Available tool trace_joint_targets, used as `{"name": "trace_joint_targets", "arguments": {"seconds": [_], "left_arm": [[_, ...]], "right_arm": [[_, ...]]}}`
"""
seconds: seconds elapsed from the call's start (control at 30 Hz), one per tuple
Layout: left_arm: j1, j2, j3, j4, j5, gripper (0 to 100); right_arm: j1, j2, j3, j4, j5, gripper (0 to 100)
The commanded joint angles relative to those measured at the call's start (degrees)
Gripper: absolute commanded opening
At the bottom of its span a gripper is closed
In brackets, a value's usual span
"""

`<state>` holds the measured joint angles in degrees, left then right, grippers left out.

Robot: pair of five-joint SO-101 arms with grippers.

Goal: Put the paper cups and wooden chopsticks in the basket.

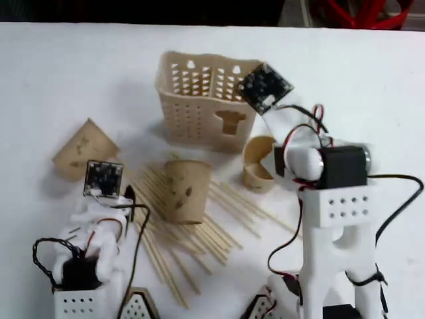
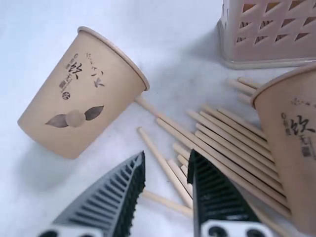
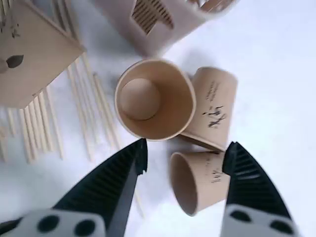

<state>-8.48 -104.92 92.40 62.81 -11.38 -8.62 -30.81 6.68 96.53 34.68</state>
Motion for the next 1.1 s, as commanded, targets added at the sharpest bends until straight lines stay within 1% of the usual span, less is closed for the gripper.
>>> {"name": "trace_joint_targets", "arguments": {"seconds": [0.0, 0.2, 0.43, 0.5, 0.63, 0.73, 0.8, 0.9, 1.07], "left_arm": [[-0.5, 0.5, -0.4, -1.2, -0.6, 16], [-0.5, 0.5, -0.3, -1.1, -0.6, 16], [-0.5, 0.5, -0.3, -1.1, -0.6, 16], [-0.5, 0.5, -0.3, -1.1, -0.6, 16], [-0.5, 0.5, 0.7, -2.0, -0.6, 16], [-0.5, 0.5, 0.7, -2.0, -0.6, 16], [-0.5, 0.5, 0.7, -2.0, -0.6, 16], [-0.5, 0.5, 0.7, -2.0, -0.6, 16], [-0.5, 0.5, 0.7, -2.0, -0.6, 16]], "right_arm": [[1.7, 1.5, 3.8, -5.5, -5.0, 24.8], [5.6, 11.1, 5.6, -11.9, -9.2, 24.8], [6.6, 21.8, 5.6, -16.3, -10.4, 24.6], [6.7, 24.6, 5.6, -17.5, -10.4, 21.7], [6.7, 28.4, 5.6, -18.9, -10.2, 10.4], [6.8, 29.0, 5.5, -18.7, -10.0, 4.1], [7.6, 28.2, 5.5, -18.0, -9.9, 1.7], [9.0, 25.7, 5.5, -16.9, -9.3, 1.9], [10.3, 19.4, 5.5, -12.1, -5.3, 1.9]]}}
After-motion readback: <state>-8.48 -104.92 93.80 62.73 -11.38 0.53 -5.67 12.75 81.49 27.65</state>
